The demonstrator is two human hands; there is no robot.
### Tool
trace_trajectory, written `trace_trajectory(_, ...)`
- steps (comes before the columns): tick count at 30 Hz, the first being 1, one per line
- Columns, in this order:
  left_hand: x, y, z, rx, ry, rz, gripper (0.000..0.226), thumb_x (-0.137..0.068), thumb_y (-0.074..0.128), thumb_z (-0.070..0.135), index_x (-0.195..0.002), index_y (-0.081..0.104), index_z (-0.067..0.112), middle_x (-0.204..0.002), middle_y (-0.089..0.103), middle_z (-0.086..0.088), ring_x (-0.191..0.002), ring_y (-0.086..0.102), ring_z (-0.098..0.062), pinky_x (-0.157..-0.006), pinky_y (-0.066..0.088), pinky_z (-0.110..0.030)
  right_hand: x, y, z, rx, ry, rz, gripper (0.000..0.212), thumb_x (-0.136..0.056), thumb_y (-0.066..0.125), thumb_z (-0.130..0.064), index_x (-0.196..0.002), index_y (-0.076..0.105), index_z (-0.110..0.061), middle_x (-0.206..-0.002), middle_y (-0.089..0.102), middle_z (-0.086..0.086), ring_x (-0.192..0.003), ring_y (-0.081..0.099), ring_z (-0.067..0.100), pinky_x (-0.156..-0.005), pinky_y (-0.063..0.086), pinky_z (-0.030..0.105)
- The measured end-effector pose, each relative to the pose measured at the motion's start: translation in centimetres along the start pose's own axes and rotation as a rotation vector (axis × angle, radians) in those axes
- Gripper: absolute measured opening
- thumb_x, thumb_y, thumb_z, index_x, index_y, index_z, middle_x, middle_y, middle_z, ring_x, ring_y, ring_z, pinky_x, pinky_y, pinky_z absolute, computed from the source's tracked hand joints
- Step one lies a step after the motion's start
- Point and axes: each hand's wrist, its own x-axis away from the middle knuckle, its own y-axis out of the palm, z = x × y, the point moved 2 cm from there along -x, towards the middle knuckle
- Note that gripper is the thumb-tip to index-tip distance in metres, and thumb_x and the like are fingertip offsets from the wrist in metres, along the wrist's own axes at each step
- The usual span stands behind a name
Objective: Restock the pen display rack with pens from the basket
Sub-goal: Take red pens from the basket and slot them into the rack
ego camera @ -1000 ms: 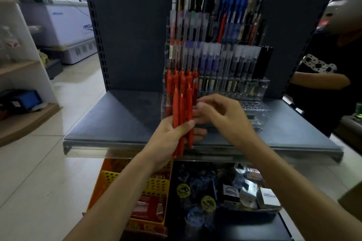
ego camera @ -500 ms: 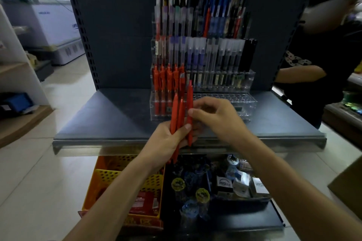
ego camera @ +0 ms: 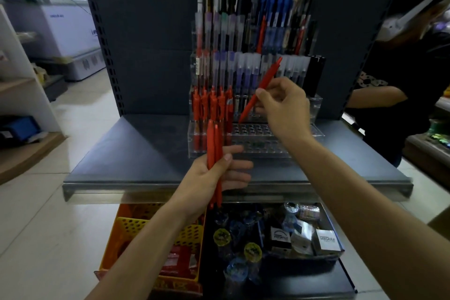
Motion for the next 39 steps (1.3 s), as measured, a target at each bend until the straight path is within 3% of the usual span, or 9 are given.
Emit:
trace_trajectory(9,-0.7,-1.2,-0.1,-0.123,0.013,0.085,0.021,-0.102,0.041,0.023,-0.105,0.060,0.014,-0.052,0.032,0.005,-0.038,0.029,-0.008,-0.037,0.026,-0.022,-0.5,3.2,2.8,0.387,-0.072,-0.113,0.010,-0.092,0.066,-0.025,-0.092,0.066,-0.015,-0.077,0.064,-0.004,-0.075,0.062,0.013,-0.066,0.050,0.026)
trace_trajectory(15,-1.1,-1.0,0.0,0.058,-0.061,-0.003,0.005,-0.089,0.045,0.014,-0.089,0.050,0.012,-0.054,0.027,0.004,-0.038,0.024,-0.008,-0.038,0.019,-0.024,-0.1,4.2,4.3,0.548,-0.084,-0.125,0.011,-0.090,0.066,-0.031,-0.091,0.070,-0.020,-0.069,0.058,-0.007,-0.083,0.063,0.024,-0.083,0.051,0.044)
trace_trajectory(17,-1.2,-0.9,0.0,0.194,-0.085,-0.032,0.010,-0.078,0.041,0.013,-0.087,0.045,0.012,-0.056,0.031,0.002,-0.041,0.028,-0.009,-0.042,0.022,-0.024,0.0,3.8,4.3,0.643,-0.093,-0.113,0.016,-0.091,0.063,-0.037,-0.090,0.071,-0.024,-0.073,0.061,-0.005,-0.092,0.061,0.027,-0.091,0.042,0.041)
trace_trajectory(21,-1.3,-0.6,-0.3,0.155,-0.073,0.014,0.017,-0.092,0.032,0.004,-0.088,0.047,0.010,-0.061,0.041,0.000,-0.047,0.038,-0.011,-0.046,0.034,-0.023,0.7,3.7,4.8,0.714,-0.088,-0.122,0.016,-0.092,0.062,-0.038,-0.088,0.072,-0.026,-0.088,0.068,-0.002,-0.099,0.060,0.026,-0.083,0.030,0.037)
trace_trajectory(27,-0.7,-0.2,0.1,-0.018,0.032,0.002,0.022,-0.101,0.039,0.008,-0.106,0.060,0.009,-0.076,0.064,0.000,-0.063,0.056,-0.010,-0.062,0.048,-0.023,1.1,2.8,4.9,0.615,-0.077,-0.168,0.018,-0.093,0.059,-0.029,-0.095,0.075,-0.022,-0.101,0.069,0.001,-0.098,0.061,0.023,-0.093,0.045,0.039)
trace_trajectory(29,-0.6,-0.2,0.2,0.009,0.049,0.000,0.023,-0.101,0.039,0.009,-0.111,0.060,0.008,-0.081,0.067,-0.003,-0.068,0.060,-0.012,-0.068,0.051,-0.025,1.6,2.1,4.6,0.579,-0.124,-0.154,0.018,-0.093,0.058,-0.026,-0.095,0.075,-0.019,-0.098,0.069,0.002,-0.091,0.062,0.022,-0.088,0.050,0.044)
trace_trajectory(33,-0.3,-0.3,0.3,0.053,0.046,0.001,0.027,-0.101,0.041,0.013,-0.121,0.059,0.011,-0.091,0.070,-0.006,-0.074,0.064,-0.016,-0.074,0.054,-0.030,3.2,0.6,3.1,0.403,-0.125,-0.216,0.017,-0.096,0.057,-0.025,-0.090,0.071,-0.018,-0.083,0.066,-0.003,-0.078,0.060,0.012,-0.072,0.049,0.029)
trace_trajectory(36,0.0,-0.2,0.7,0.024,0.053,-0.004,0.029,-0.101,0.041,0.015,-0.125,0.057,0.014,-0.096,0.072,-0.006,-0.073,0.065,-0.015,-0.072,0.056,-0.028,4.8,0.2,1.6,0.136,-0.036,-0.429,0.022,-0.098,0.056,-0.024,-0.084,0.071,-0.014,-0.066,0.067,-0.009,-0.064,0.061,0.002,-0.062,0.049,0.025)
trace_trajectory(39,0.4,-0.2,0.6,-0.096,0.023,0.008,0.023,-0.100,0.042,0.019,-0.116,0.059,0.016,-0.077,0.071,-0.001,-0.062,0.060,-0.010,-0.061,0.051,-0.022,6.3,0.3,1.2,-0.074,0.047,-0.684,0.018,-0.097,0.058,-0.014,-0.097,0.069,0.001,-0.073,0.071,-0.003,-0.068,0.069,0.008,-0.071,0.055,0.024)
